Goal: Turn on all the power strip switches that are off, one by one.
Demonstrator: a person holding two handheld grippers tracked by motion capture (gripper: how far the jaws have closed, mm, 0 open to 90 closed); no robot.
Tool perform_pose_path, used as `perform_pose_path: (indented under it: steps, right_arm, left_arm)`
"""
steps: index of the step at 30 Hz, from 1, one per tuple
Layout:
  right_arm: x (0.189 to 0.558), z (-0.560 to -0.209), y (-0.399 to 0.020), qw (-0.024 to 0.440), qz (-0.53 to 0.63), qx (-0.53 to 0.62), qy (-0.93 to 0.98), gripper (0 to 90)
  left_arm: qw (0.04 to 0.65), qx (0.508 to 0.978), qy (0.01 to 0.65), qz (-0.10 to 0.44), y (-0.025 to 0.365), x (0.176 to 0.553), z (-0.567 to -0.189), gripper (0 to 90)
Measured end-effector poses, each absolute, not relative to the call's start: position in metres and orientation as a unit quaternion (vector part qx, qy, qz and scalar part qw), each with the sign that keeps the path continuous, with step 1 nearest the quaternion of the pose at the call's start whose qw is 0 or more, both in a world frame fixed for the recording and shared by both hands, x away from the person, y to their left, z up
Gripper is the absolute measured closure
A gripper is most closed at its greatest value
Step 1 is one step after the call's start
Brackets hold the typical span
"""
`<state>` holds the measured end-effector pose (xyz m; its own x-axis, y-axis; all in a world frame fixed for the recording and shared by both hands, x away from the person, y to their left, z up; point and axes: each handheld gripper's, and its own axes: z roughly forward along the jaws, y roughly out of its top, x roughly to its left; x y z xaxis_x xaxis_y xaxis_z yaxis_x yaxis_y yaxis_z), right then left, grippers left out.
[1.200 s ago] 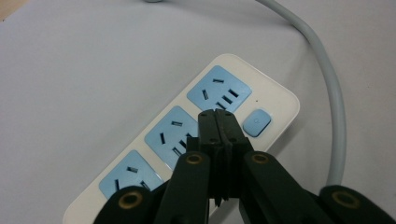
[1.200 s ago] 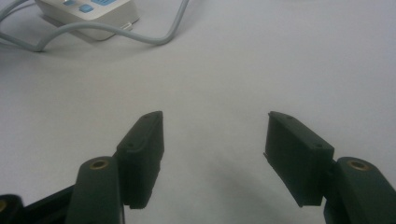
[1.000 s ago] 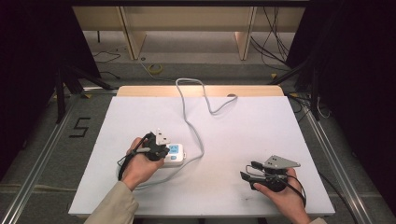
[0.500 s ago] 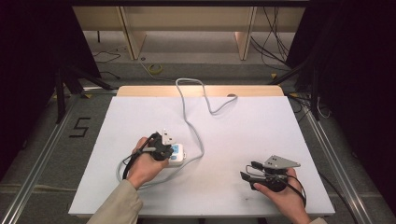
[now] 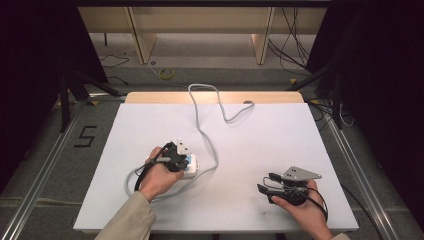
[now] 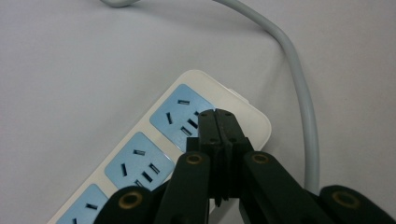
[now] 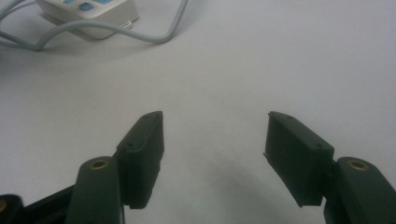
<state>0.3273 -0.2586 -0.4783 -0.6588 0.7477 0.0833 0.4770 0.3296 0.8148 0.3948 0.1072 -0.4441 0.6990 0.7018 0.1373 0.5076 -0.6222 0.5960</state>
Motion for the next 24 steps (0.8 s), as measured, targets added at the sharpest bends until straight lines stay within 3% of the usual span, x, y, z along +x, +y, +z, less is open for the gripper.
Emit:
perform_pose_path:
  steps: [24]
  right_arm:
    - [0.3275, -0.4785, -0.2588, 0.153, 0.434, 0.384, 0.8, 38.1]
  left_arm:
    - [0.248, 0.887, 0.349, 0.173, 0.0992, 0.3981, -0.4454, 89.9]
